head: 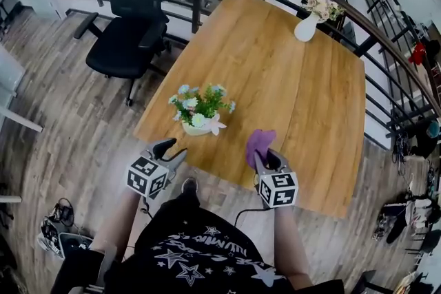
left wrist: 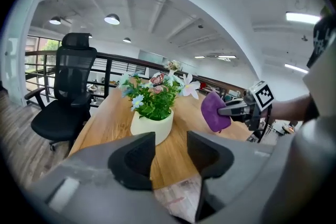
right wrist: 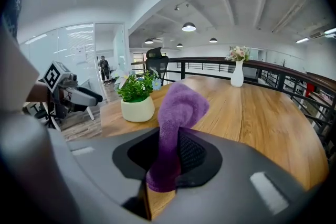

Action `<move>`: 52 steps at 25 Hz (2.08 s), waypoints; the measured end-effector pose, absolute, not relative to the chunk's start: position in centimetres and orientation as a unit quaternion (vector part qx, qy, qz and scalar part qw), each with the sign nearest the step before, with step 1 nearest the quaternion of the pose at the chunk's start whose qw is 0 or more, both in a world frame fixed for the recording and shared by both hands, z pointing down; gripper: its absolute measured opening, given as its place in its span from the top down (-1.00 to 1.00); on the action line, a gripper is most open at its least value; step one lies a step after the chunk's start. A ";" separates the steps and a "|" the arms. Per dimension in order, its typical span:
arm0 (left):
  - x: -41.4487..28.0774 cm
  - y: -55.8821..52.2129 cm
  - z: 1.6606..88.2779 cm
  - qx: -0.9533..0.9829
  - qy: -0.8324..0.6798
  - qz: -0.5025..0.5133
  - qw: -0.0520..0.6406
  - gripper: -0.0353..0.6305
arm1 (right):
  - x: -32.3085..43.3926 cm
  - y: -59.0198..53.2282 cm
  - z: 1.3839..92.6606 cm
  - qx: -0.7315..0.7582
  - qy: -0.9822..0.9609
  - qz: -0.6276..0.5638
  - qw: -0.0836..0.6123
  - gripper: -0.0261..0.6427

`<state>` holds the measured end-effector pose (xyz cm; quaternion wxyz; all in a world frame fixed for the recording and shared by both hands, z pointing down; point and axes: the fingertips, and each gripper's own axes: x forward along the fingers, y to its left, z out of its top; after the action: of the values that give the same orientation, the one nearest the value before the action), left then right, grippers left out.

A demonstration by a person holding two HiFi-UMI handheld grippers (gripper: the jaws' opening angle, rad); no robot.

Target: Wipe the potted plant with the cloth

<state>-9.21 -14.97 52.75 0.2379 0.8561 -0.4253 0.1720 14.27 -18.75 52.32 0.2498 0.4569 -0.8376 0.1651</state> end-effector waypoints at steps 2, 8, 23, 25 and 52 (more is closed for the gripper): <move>-9.3 -15.6 53.3 0.864 -0.412 0.185 0.223 0.10 | 13.6 -19.2 52.7 0.450 -0.838 0.166 0.259 0.66; -9.9 -18.3 55.4 0.877 -0.385 0.219 0.186 -0.35 | 11.1 -21.3 54.0 0.427 -0.842 0.164 0.286 0.66; -9.0 -23.5 58.4 0.909 -0.278 0.274 0.146 -0.35 | 4.0 -27.1 57.7 0.326 -0.866 0.120 0.360 0.66; -8.7 -23.7 58.6 0.912 -0.272 0.273 0.142 -0.35 | 3.2 -27.6 57.9 0.316 -0.869 0.104 0.366 0.66; -8.4 -24.1 59.0 0.892 -0.337 0.262 0.152 -0.31 | -0.4 -23.9 59.0 0.261 -0.892 0.099 0.356 0.68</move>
<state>-8.39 -24.10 59.04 0.1523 0.8916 -0.3367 0.2619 -0.45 -23.95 58.98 0.3560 0.2607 -0.8919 0.0992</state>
